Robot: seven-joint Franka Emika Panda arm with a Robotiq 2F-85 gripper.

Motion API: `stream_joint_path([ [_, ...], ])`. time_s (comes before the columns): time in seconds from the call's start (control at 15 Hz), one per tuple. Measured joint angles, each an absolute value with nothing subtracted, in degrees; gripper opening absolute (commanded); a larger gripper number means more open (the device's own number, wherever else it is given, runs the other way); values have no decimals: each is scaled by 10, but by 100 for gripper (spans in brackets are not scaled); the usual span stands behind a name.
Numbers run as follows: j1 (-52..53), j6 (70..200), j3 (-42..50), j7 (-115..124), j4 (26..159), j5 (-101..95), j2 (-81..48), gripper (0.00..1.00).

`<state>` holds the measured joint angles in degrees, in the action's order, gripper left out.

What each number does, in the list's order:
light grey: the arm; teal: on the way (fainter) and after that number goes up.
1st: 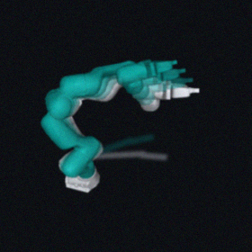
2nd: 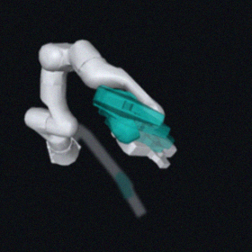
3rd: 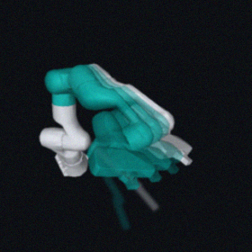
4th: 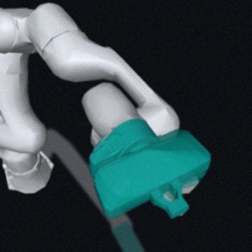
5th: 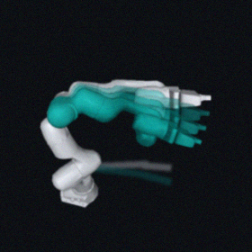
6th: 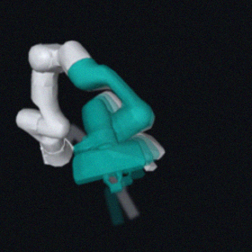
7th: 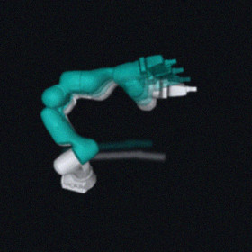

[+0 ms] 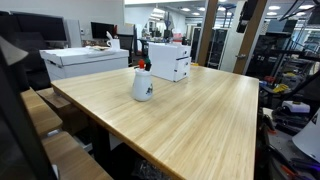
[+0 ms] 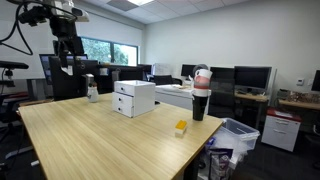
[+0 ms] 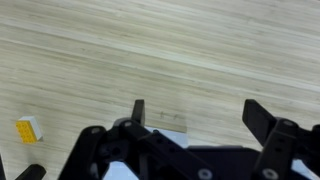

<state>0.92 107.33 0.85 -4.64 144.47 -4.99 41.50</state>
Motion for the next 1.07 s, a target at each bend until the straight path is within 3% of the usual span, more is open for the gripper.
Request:
stream_joint_path([
  [1.07,9,1088,9,-44,1445,-50,407,100],
])
